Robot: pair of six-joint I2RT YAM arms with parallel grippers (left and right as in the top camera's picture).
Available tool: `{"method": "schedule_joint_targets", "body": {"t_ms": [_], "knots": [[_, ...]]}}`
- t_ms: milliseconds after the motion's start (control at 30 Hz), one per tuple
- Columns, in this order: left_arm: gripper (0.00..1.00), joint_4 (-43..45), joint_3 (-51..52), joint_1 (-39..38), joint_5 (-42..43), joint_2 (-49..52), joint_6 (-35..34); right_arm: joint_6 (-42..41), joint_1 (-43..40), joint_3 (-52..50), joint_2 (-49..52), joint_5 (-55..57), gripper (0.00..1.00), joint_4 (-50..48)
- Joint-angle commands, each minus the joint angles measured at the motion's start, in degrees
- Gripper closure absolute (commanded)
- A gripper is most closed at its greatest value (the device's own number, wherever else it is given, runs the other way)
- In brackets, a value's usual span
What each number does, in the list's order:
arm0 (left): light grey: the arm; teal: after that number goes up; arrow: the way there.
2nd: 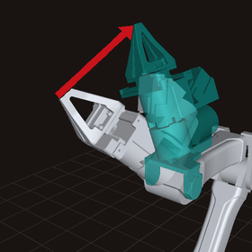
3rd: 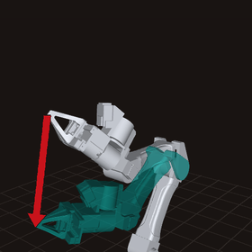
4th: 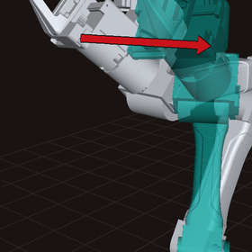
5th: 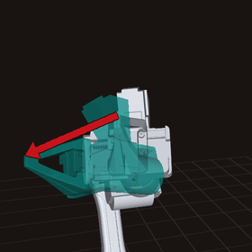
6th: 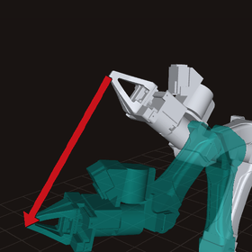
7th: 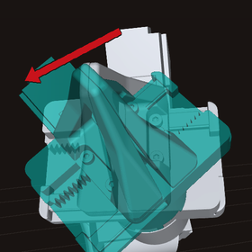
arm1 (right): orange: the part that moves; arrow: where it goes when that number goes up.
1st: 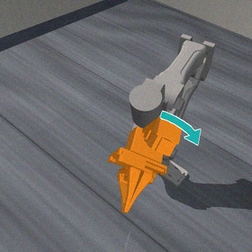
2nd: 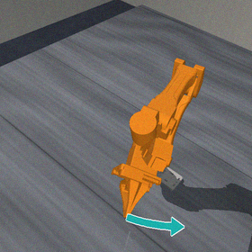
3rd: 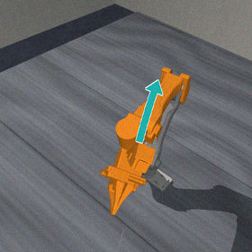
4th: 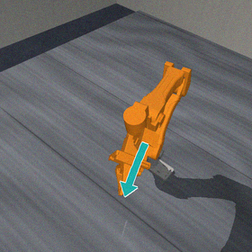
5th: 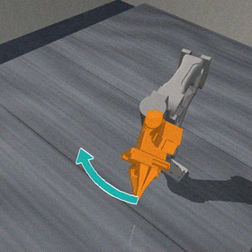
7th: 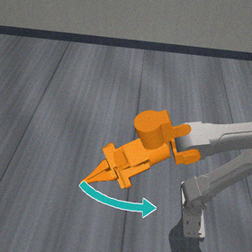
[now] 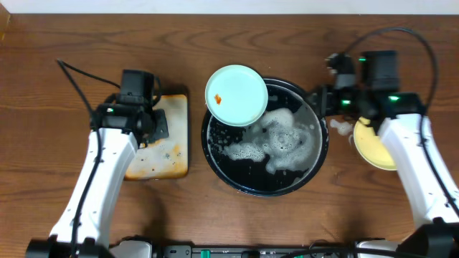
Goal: Clean dirty plates on tray and stack at the side
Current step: 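Grip the rim of the sauce-stained pale green plate with the right gripper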
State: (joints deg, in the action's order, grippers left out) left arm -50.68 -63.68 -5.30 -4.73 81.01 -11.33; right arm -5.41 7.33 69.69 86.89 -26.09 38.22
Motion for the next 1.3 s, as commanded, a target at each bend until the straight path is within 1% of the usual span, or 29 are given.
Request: {"method": "schedule_joint_targets", "body": {"t_ms": [0, 67, 200, 233, 300, 367, 567, 767, 967, 1100, 1200, 1233, 1267], "knots": [[0.92, 3.2, 3.1, 0.5, -1.4, 2.8, -1.8, 1.3, 5.7, 0.3, 3.8, 9.9, 0.67, -2.6], [0.92, 6.5, 3.7, 0.5, -2.5, 4.3, -3.8, 1.5, 7.7, 0.3, 6.2, 13.8, 0.70, -5.4], [0.92, 12.3, 3.7, 0.5, -6.0, 8.0, -3.7, 5.7, 10.2, 0.3, 11.2, 11.1, 0.72, -11.2], [0.92, 13.4, 3.7, 0.5, -7.0, 9.2, -3.5, 6.4, 10.8, 0.3, 12.3, 10.4, 0.72, -12.0], [0.92, 15.2, 3.7, 0.5, -6.9, 12.8, -2.2, 6.4, 11.9, 0.3, 14.2, 10.4, 0.65, -14.2], [0.92, 15.6, 3.7, 0.5, -6.9, 15.5, -2.1, 7.2, 12.4, 0.3, 15.3, 10.4, 0.63, -16.5], [0.92, 16.2, 3.7, 0.5, -6.3, 23.3, -1.6, 9.4, 12.6, 0.3, 18.5, 10.8, 0.65, -22.8], [0.92, 14.3, 3.7, 0.5, -1.2, 24.5, -1.6, 9.3, 12.6, 0.3, 23.6, 10.8, 0.66, -26.8], [0.92, 12.5, 3.7, 0.5, -1.0, 24.5, -1.1, 8.9, 12.8, 0.3, 28.7, 10.8, 0.66, -33.2], [0.92, 12.0, 3.7, 0.5, -1.0, 24.5, -1.1, 8.8, 12.9, 0.3, 29.3, 11.1, 0.71, -34.7], [0.92, 11.9, 3.7, 0.5, -1.0, 24.5, -1.1, 8.7, 12.9, 0.3, 29.6, 13.1, 0.78, -34.4], [0.92, 11.9, 3.7, 0.5, -1.0, 24.5, -1.1, 8.7, 12.9, 0.3, 29.8, 13.5, 0.81, -34.1], [0.92, 11.9, 3.7, 0.5, -1.0, 24.5, -1.1, 8.7, 12.9, 0.3, 30.1, 13.7, 0.88, -33.8]]}}
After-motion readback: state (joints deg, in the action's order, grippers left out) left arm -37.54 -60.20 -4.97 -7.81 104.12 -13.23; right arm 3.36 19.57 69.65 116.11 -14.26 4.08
